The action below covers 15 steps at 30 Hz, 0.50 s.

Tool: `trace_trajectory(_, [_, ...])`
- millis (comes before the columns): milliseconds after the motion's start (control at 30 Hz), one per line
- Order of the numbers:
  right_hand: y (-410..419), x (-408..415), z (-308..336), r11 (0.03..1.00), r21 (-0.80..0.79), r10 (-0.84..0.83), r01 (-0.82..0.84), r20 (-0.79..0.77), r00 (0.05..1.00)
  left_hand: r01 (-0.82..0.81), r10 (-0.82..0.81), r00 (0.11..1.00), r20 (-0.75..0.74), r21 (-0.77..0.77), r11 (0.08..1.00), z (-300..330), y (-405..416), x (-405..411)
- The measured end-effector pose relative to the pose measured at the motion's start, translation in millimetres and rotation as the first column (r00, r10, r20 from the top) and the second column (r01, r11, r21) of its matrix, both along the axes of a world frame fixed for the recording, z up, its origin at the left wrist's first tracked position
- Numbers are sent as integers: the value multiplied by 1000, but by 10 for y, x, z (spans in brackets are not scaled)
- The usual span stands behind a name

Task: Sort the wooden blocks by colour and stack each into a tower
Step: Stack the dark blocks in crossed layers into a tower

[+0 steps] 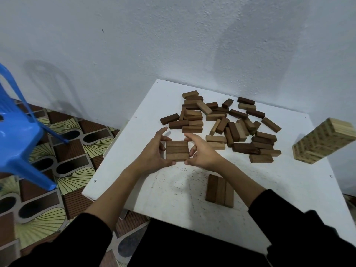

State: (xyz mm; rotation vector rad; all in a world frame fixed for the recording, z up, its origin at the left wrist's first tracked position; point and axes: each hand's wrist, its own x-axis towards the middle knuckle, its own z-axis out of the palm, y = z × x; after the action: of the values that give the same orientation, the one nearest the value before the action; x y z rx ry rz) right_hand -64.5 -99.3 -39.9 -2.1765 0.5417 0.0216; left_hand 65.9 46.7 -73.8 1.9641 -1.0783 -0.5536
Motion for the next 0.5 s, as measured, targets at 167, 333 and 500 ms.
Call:
trace_trajectory(167, [-7,2,-15,1000,-13,5,-5,-8,1000,-11,11,1000,0,4,1000,4,1,-9])
trace_trajectory(333, [-14,5,-12,1000,10,-4,4,0,1000,-1,1,1000,-18,-6,1000,33,11,-5])
trace_trajectory(500, [-13,3,3,1000,2,5,-5,0,1000,8,-7,999,-44,19,1000,45,17,13])
